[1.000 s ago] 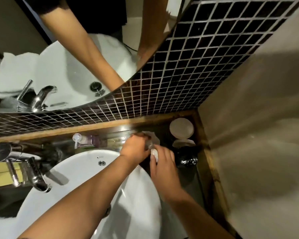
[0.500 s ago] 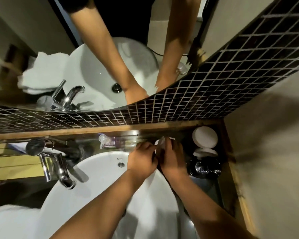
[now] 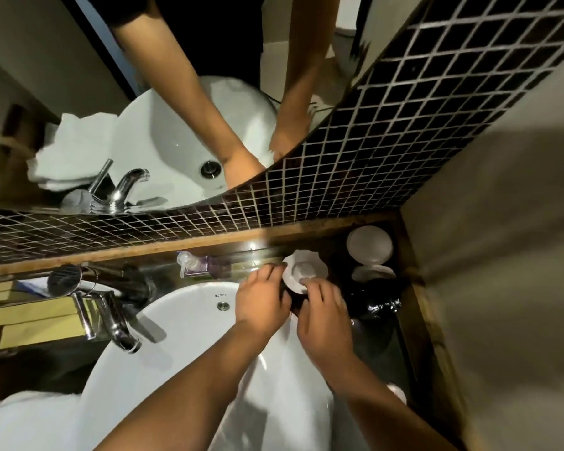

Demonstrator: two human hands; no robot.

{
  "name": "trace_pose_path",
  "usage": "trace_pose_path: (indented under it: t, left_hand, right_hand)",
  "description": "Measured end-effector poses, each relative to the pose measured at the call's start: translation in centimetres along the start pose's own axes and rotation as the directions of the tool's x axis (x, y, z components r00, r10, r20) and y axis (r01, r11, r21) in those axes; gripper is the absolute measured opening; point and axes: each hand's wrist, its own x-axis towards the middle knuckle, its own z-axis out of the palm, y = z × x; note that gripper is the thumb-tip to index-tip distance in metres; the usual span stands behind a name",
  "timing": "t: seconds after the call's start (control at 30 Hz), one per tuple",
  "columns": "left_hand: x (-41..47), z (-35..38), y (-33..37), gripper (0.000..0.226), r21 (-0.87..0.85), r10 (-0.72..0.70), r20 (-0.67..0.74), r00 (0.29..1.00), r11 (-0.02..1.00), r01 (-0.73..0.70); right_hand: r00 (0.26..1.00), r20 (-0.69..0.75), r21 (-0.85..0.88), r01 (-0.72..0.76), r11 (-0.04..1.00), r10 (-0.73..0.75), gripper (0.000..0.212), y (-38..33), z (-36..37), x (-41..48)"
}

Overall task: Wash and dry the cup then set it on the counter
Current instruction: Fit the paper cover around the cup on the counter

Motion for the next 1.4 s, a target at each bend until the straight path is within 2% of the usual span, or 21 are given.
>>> trace_pose_path:
  t: [0.13, 0.3, 0.4, 0.53, 0.67, 0.77, 0.83, 0.93, 1.03, 1.17, 1.3, 1.4]
  left_hand:
    - [-2.3, 1.1, 2.1, 0.058, 0.033, 0.029, -0.06, 0.998, 0.999, -0.027]
    - [-5.9, 2.6, 5.4, 0.056, 0.05, 0.139, -0.053, 0.989, 0.989, -0.137]
    - [-8.0, 3.7, 6.8, 0.056, 0.05, 0.208, -0.027, 0.978, 0.977, -0.206]
    - [-9.9, 4.9, 7.3, 0.049, 0.073, 0.288, -0.003, 0.958, 0.955, -0.287]
    - [-10.2, 4.7, 7.6, 0.043, 0.067, 0.346, 0.028, 0.938, 0.936, -0.347]
    - [-10.1, 4.6, 7.4, 0.042, 0.072, 0.365, 0.045, 0.93, 0.927, -0.368]
    - [-9.7, 3.9, 7.1, 0.044, 0.054, 0.322, 0.039, 0.946, 0.945, -0.323]
    - [-8.7, 1.9, 6.1, 0.045, 0.001, 0.174, 0.013, 0.985, 0.985, -0.174]
    - [-7.0, -0.1, 4.0, 0.046, -0.014, 0.076, -0.035, 0.997, 0.997, -0.076]
    - [-4.2, -2.3, 1.5, 0.048, -0.008, -0.003, -0.059, 0.998, 1.0, 0.003]
    - [-2.1, -3.2, -0.1, 0.05, -0.027, -0.057, -0.091, 0.994, 0.998, 0.055]
    - [-1.3, -3.2, -0.6, 0.056, -0.037, -0.079, -0.072, 0.994, 0.996, 0.076]
  right_hand:
    - [0.994, 0.05, -0.055, -0.091, 0.994, 0.094, 0.046, 2.5, -1.1, -4.8]
    - [0.946, 0.032, -0.233, -0.306, 0.923, 0.321, 0.068, 6.5, -2.0, -11.4]
    - [0.917, 0.083, -0.327, -0.346, 0.88, 0.391, 0.082, 8.7, -2.1, -14.5]
    - [0.882, 0.027, -0.344, -0.433, 0.833, 0.47, 0.071, 10.4, -0.9, -16.9]
    - [0.922, 0.088, -0.397, -0.314, 0.863, 0.376, 0.058, 10.8, 0.4, -17.5]
    - [0.919, 0.1, -0.442, -0.302, 0.845, 0.381, 0.056, 9.5, 0.4, -16.8]
    - [0.926, 0.098, -0.431, -0.29, 0.854, 0.364, 0.063, 7.9, -0.2, -15.6]
    - [0.98, 0.067, -0.386, -0.147, 0.911, 0.186, 0.057, 4.9, -0.8, -12.5]
    - [0.993, -0.007, -0.146, -0.115, 0.982, 0.116, 0.054, 1.2, -1.0, -8.1]
    - [0.995, -0.06, 0.14, -0.072, 0.988, 0.081, 0.045, -2.9, -1.3, -1.9]
    - [1.0, 0.011, -0.046, -0.011, 0.999, 0.011, 0.056, -4.4, -1.2, 2.6]
    - [0.994, 0.095, -0.18, -0.03, 0.983, 0.048, 0.069, -4.2, -1.2, 4.8]
